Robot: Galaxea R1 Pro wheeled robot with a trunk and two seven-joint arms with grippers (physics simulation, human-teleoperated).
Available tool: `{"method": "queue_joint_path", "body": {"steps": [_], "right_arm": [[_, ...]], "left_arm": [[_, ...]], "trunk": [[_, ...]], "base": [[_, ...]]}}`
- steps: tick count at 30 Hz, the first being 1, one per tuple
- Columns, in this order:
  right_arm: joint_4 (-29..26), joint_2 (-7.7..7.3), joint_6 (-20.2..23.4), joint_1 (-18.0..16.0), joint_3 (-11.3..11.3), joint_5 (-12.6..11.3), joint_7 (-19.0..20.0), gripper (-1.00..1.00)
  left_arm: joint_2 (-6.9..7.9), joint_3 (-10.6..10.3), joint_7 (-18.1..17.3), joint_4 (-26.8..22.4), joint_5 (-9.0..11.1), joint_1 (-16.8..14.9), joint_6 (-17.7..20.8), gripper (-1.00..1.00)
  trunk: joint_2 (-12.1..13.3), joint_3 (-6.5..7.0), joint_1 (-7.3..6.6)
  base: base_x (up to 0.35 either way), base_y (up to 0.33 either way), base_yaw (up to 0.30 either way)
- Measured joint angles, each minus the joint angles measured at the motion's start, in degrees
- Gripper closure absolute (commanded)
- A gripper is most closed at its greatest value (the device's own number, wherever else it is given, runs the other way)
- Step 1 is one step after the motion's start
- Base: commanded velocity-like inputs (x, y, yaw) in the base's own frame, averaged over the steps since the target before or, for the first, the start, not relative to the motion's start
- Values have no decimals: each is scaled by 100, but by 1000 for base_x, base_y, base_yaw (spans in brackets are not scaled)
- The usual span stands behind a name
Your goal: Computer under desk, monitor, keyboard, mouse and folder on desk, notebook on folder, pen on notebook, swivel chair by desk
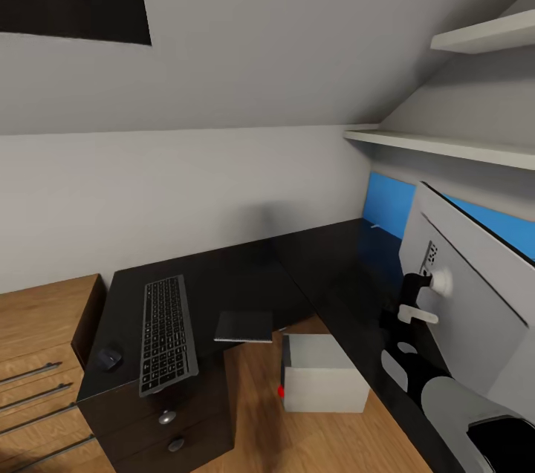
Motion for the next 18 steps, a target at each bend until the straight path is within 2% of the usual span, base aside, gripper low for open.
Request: {"method": "queue_joint_path", "body": {"steps": [18], "right_arm": [[-15,-1,4,2,-11,-19,-10,100]], "left_arm": [[0,-4,0,0,1,0,0,-100]], "trunk": [[0,0,0]], "base": [[0,0,0]]}}
